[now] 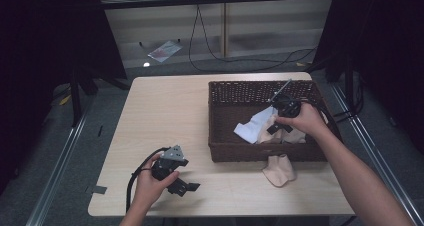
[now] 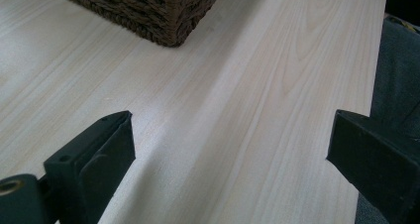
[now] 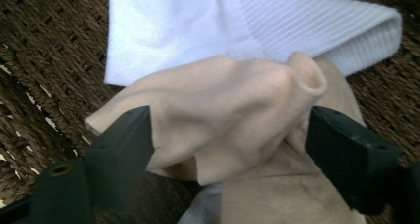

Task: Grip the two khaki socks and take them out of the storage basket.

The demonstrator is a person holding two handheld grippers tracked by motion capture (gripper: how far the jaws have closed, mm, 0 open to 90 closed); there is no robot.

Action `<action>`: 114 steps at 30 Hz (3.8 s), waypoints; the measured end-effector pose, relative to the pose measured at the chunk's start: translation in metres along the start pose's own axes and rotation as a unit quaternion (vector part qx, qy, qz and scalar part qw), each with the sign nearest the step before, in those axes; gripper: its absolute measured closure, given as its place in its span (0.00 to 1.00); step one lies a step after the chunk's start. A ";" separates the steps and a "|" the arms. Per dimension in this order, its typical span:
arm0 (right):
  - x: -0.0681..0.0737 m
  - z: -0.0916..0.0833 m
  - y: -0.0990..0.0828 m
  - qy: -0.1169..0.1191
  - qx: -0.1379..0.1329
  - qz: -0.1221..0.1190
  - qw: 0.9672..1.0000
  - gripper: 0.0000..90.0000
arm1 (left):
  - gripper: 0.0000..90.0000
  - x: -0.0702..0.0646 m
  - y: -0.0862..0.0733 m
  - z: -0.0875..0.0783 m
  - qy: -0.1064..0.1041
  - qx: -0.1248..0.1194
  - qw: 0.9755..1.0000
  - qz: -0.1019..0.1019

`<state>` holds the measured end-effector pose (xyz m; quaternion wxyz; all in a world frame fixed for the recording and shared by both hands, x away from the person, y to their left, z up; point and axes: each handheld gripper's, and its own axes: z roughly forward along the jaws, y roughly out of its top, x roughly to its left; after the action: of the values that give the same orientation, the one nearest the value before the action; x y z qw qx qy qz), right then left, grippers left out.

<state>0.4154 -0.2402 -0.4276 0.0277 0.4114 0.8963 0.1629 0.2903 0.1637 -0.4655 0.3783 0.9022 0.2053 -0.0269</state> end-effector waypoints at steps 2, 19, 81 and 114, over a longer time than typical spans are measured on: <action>0.001 0.001 0.001 0.002 0.010 -0.003 1.000 0.30 | 0.05 0.001 0.000 0.000 0.003 0.005 1.000 0.004; 0.008 -0.012 -0.002 0.032 0.007 -0.029 0.999 0.95 | 0.05 0.000 0.000 -0.001 0.001 -0.001 1.000 0.000; 0.034 -0.163 0.009 0.098 -0.014 -0.078 0.992 0.95 | 0.04 -0.001 0.001 -0.001 -0.003 -0.002 1.000 -0.003; 0.060 -0.149 -0.009 0.153 0.000 -0.115 0.982 0.94 | 0.04 -0.001 0.001 -0.001 -0.001 0.001 1.000 -0.002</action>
<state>0.3421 -0.2415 -0.2842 -0.0915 0.2759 0.9313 0.2196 0.2892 0.1632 -0.4642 0.3779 0.9021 0.2065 -0.0283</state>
